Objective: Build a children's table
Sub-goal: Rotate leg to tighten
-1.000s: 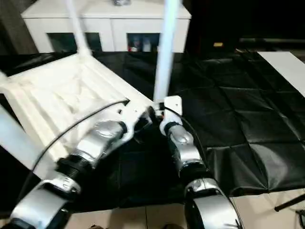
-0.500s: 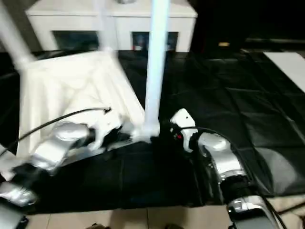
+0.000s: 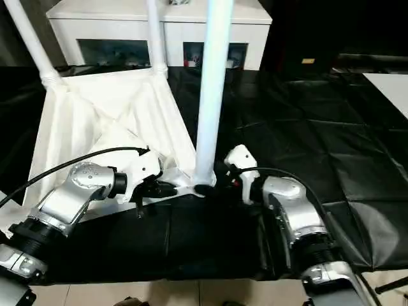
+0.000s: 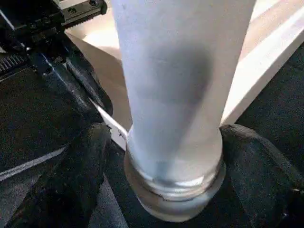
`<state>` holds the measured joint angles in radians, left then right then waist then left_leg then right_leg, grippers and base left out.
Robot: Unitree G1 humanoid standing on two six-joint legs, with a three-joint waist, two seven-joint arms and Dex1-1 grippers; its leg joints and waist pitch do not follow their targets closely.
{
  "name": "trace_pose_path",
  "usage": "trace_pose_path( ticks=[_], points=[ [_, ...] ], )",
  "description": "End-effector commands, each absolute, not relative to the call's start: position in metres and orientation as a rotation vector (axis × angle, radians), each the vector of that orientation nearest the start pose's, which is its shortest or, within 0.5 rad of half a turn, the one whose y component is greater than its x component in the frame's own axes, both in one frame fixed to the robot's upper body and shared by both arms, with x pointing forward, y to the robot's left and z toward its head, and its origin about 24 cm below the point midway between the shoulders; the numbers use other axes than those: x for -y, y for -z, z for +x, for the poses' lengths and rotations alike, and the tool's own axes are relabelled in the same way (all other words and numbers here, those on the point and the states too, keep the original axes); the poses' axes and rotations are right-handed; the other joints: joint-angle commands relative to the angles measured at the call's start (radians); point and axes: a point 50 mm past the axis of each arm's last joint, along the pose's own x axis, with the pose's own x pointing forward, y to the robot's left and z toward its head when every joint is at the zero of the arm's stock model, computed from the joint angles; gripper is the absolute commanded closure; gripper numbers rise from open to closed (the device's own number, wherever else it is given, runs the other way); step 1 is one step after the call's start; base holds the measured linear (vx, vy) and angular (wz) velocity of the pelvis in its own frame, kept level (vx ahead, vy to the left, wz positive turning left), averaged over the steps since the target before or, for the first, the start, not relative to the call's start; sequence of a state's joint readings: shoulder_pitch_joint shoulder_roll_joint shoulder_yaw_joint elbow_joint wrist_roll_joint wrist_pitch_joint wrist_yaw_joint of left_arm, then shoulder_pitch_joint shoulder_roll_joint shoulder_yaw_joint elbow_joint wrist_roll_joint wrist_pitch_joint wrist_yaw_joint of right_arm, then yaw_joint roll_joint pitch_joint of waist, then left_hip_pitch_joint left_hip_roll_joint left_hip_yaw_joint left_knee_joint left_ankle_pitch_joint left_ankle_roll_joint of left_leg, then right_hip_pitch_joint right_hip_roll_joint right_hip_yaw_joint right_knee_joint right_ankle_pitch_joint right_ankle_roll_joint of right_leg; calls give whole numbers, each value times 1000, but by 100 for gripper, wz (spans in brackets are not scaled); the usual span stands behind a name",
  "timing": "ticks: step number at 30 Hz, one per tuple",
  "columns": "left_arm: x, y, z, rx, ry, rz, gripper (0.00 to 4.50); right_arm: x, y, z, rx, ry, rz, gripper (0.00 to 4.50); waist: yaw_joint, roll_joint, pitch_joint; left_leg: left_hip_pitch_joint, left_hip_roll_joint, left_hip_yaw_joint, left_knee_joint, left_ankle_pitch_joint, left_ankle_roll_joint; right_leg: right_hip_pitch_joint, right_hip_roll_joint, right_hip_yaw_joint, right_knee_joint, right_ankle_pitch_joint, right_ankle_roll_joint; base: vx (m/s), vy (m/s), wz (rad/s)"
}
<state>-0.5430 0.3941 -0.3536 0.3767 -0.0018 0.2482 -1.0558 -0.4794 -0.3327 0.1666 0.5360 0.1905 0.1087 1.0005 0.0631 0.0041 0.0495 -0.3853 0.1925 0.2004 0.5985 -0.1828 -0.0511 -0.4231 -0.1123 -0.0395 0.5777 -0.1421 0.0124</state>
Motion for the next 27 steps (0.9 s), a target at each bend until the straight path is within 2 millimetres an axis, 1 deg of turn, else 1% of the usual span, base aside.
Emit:
trace_pose_path(
  ticks=[1, 3, 5, 6, 7, 9, 11, 13, 14, 15, 17, 18, 19, 20, 21, 22, 23, 24, 25, 26, 27],
  points=[
    [-108, -65, 306, -397, 1305, 463, 450, 144, -49, 317, -289, -1081, -90, 64, -3, -2, -72, 24, 30, -8, -78, -230, 44, 49, -19, 18, -40, -167, -262, 0, 0, 0],
    [-108, -64, 306, -397, 1305, 463, 450, 144, -49, 317, -290, -1082, -76, 93, -3, -5, -72, 26, 29, -8, -78, -240, 38, 48, -20, 18, -41, -184, -257, 0, 0, 0],
    [-108, -63, 306, -399, 1299, 465, 450, 143, -48, 319, -296, -1081, -69, 100, -3, -6, -71, 23, 29, -9, -79, -235, 37, 49, -20, 18, -41, -188, -255, 0, 0, 0],
    [-109, -63, 305, -400, 1299, 465, 450, 142, -47, 320, -299, -1081, -72, 100, -3, -5, -71, 24, 30, -9, -79, -235, 36, 48, -21, 18, -41, -192, -254, 0, 0, 0],
    [-109, -63, 305, -401, 1299, 465, 450, 142, -47, 320, -300, -1081, -74, 119, -2, -4, -72, 26, 30, -8, -78, -230, 36, 47, -19, 18, -41, -185, -253, 0, 0, 0],
    [-109, -63, 305, -401, 1296, 463, 450, 143, -47, 322, -302, -1081, -78, 144, -1, -8, -73, 24, 30, -9, -78, -217, 41, 50, -20, 17, -37, -172, -257, 0, 0, 0],
    [-109, -62, 305, -402, 1292, 461, 450, 143, -46, 322, -306, -1083, -73, 145, -1, -8, -73, 24, 29, -8, -76, -207, 47, 49, -20, 17, -37, -167, -259, 0, 0, 0],
    [-111, -61, 304, -407, 1290, 462, 450, 144, -46, 323, -307, -1081, -70, 175, -1, -8, -73, 23, 29, -8, -76, -207, 48, 50, -20, 17, -37, -169, -259, 0, 0, 0],
    [-111, -61, 304, -407, 1290, 462, 450, 144, -46, 323, -307, -1082, -67, 175, -1, -11, -72, 22, 29, -8, -76, -209, 49, 50, -20, 17, -38, -173, -258, 0, 0, 0],
    [-111, -61, 303, -411, 1290, 461, 450, 143, -45, 323, -308, -1084, -60, 177, 0, -10, -73, 23, 30, -8, -76, -204, 50, 51, -22, 17, -36, -172, -259, 0, 0, 0],
    [-112, -60, 303, -414, 1289, 460, 450, 143, -45, 323, -307, -1081, -55, 179, -1, -11, -73, 22, 29, -8, -75, -201, 52, 51, -21, 17, -37, -172, -258, 0, 0, 0],
    [-113, -60, 303, -420, 1285, 457, 450, 143, -44, 323, -302, -1070, -45, 180, -1, -10, -73, 23, 30, -8, -75, -198, 52, 51, -22, 17, -36, -171, -258, 0, 0, 0],
    [-113, -59, 303, -427, 1279, 457, 450, 143, -43, 324, -295, -1044, -36, 180, -1, -10, -73, 22, 29, -8, -75, -196, 53, 51, -21, 16, -36, -169, -259, 0, 0, 0],
    [-113, -56, 303, -439, 1268, 450, 450, 142, -43, 329, -275, -950, -13, 180, -1, -9, -73, 23, 29, -8, -75, -195, 51, 49, -22, 17, -36, -169, -259, 0, 0, 0],
    [-112, -53, 303, -453, 1250, 439, 450, 142, -41, 336, -250, -822, 28, 180, -8, -4, -71, 21, 29, -9, -78, -215, 34, 49, -23, 18, -39, -194, -255, 0, 0, 0],
    [-111, -52, 303, -459, 1240, 434, 450, 141, -40, 339, -248, -757, 55, 181, -8, -4, -71, 21, 29, -9, -78, -215, 34, 49, -23, 18, -39, -194, -255, 0, 0, 0],
    [-107, -48, 304, -471, 1215, 422, 450, 140, -35, 344, -252, -606, 121, 181, -19, -4, -69, 18, 27, -12, -83, -240, 15, 49, -22, 17, -42, -226, -245, 0, 0, 0],
    [-104, -46, 306, -476, 1198, 420, 450, 139, -32, 345, -269, -546, 136, 181, -28, -4, -66, 18, 26, -15, -88, -280, -8, 48, -23, 16, -47, -286, -229, 0, 0, 0],
    [-96, -42, 310, -482, 1141, 429, 450, 132, -25, 345, -288, -465, 135, 181, -34, 3, -65, 22, 25, -19, -90, -323, -26, 46, -22, 14, -52, -339, -211, 0, 0, 0],
    [-92, -40, 313, -483, 1109, 435, 450, 127, -23, 345, -293, -440, 144, 181, -37, 1, -63, 24, 25, -19, -91, -345, -33, 42, -21, 14, -58, -362, -201, 0, 0, 0],
    [-89, -39, 314, -484, 1088, 437, 450, 124, -23, 346, -296, -427, 151, 181, -40, 1, -62, 31, 25, -19, -90, -393, -42, 36, -20, 14, -67, -403, -188, 0, 0, 0]
  ],
)
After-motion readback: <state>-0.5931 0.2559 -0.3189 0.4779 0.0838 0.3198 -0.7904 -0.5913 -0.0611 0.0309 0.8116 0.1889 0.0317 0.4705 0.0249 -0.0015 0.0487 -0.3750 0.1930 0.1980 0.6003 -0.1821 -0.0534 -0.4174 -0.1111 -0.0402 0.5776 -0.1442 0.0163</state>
